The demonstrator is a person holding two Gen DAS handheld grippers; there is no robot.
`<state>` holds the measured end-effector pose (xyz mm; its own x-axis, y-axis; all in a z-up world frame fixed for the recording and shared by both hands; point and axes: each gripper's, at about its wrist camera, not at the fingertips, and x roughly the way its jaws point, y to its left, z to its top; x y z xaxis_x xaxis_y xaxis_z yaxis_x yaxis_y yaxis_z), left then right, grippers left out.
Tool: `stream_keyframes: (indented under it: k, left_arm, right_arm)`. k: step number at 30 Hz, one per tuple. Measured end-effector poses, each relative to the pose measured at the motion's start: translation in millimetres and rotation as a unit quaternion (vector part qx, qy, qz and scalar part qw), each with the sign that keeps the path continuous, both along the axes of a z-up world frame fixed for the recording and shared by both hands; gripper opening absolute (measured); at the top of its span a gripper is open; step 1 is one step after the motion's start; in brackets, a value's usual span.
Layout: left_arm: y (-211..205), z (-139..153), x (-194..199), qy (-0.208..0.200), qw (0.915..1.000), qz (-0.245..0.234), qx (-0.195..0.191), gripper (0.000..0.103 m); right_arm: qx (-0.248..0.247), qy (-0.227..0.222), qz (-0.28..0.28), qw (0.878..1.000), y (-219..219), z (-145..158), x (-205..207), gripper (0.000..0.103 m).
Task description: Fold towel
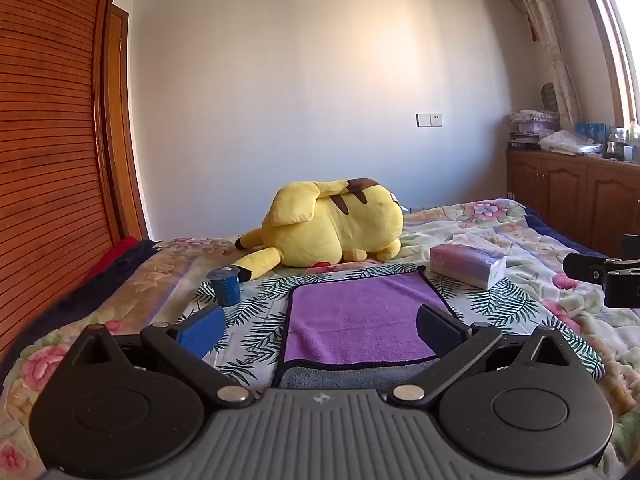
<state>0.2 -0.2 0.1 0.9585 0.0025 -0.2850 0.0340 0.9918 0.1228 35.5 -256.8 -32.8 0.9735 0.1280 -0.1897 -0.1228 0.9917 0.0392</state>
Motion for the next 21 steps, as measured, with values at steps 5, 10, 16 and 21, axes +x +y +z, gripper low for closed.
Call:
stream_keyframes:
  k: [5, 10, 16, 21]
  left_arm:
    - [0.3, -0.2, -0.3, -0.002, 1.0000, -0.001, -0.002, 0.103]
    - [-0.3, -0.4, 0.0, -0.002, 1.0000, -0.002, -0.001, 0.103]
    - [1.2, 0.1, 0.6, -0.002, 1.0000, 0.000, -0.002, 0.103]
    - [0.9, -0.2, 0.0, -0.002, 1.0000, 0.000, -0.002, 0.103]
  right_arm:
    - [-0.001, 0.004, 0.001, 1.000, 1.2, -0.2, -0.1, 0.103]
    - [0.000, 0.005, 0.000, 1.000, -1.2, -1.6, 5.4, 0.103]
    - [-0.006, 0.000, 0.000, 1.000, 2.2, 3.4, -0.5, 0.103]
    - [-0.004, 0.001, 0.000, 1.000, 0.4, 0.4, 0.8, 0.103]
